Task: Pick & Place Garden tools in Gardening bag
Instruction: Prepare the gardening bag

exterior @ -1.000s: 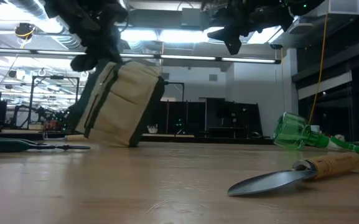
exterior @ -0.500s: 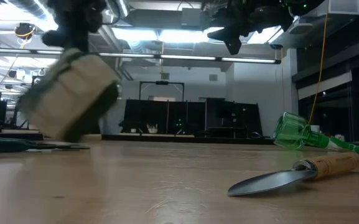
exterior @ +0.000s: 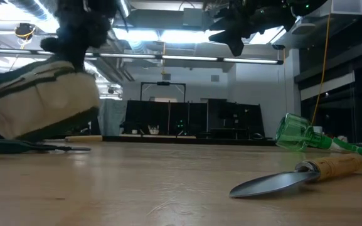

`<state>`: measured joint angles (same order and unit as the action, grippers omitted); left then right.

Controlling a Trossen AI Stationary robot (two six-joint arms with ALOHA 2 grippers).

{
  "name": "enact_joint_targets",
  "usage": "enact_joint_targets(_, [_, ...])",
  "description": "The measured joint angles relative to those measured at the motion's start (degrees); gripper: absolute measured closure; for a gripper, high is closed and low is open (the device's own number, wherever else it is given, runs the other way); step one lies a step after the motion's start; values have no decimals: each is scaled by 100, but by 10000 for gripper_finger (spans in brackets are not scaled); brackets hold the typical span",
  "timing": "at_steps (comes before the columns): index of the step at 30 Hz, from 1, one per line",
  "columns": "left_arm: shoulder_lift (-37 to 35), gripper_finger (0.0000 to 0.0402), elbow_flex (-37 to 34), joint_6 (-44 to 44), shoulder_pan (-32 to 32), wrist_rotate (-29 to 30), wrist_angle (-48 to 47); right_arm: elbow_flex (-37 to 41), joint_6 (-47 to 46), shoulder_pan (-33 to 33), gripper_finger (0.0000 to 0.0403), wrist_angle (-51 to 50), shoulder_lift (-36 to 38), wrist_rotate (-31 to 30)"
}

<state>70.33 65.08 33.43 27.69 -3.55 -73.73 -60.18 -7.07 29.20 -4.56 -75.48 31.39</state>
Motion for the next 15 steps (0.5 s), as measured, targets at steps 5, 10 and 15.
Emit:
enact_joint_targets(5, [531,397,-2,-308,-145,-163,902,0,0,-1,243,0,-2,10])
enact_joint_targets(10, [770,383,0,-319,-170,-466,1674,0,0,-1,243,-24,-2,11])
enact_joint_targets(15, [845,349,0,-417,-173,-503,1718,0,1,0,243,-230,-4,12])
